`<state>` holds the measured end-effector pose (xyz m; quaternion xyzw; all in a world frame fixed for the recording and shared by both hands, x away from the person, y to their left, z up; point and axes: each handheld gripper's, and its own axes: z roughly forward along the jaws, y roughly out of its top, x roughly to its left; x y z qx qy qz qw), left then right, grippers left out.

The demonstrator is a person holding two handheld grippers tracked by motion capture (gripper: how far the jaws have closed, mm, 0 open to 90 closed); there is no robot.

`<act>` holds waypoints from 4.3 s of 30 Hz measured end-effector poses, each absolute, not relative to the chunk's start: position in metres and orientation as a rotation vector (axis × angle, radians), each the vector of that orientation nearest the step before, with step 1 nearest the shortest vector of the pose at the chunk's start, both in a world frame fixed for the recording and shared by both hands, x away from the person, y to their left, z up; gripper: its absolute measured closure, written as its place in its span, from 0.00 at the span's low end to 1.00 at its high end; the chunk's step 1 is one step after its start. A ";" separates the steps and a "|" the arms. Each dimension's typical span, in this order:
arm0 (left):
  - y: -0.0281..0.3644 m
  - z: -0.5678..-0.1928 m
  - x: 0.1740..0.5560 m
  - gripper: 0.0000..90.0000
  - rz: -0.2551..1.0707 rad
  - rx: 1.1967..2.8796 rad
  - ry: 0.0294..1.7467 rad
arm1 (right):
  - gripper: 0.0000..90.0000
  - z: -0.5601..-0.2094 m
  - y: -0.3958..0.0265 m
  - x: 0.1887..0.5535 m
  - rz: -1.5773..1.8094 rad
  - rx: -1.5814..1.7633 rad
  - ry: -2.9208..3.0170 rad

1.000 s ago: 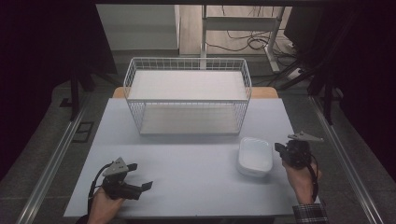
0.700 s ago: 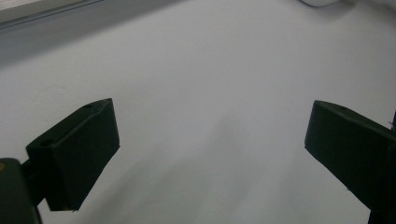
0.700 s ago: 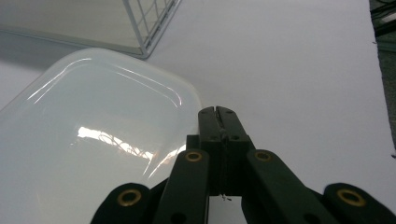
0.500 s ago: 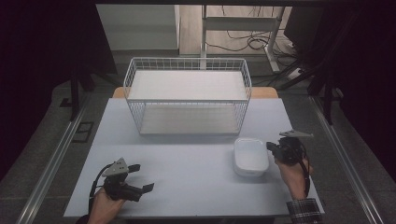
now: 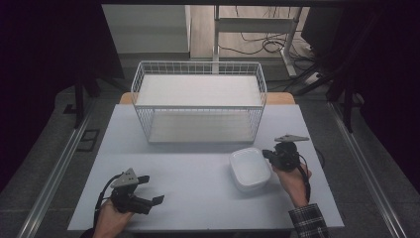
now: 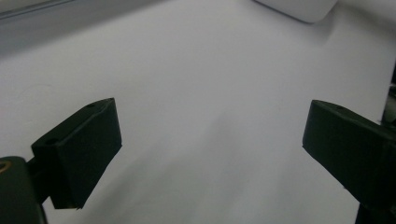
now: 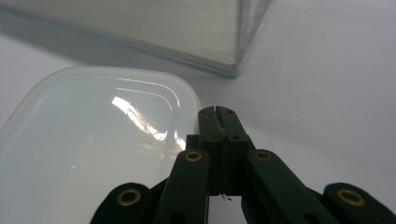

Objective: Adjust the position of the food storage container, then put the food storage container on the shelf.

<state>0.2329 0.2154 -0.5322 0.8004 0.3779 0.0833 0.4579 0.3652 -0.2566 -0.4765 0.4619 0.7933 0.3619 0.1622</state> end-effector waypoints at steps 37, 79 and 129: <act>0.117 -0.514 0.341 0.99 0.158 2.092 0.836 | 0.99 -0.483 -0.237 0.283 1.046 1.222 2.433; 0.140 -0.507 0.290 0.98 0.200 2.127 0.966 | 0.98 -0.499 -0.164 0.314 1.104 1.060 2.555; 0.151 -0.495 0.278 0.08 0.135 2.015 0.895 | 0.00 -0.472 -0.168 0.310 1.177 0.949 2.475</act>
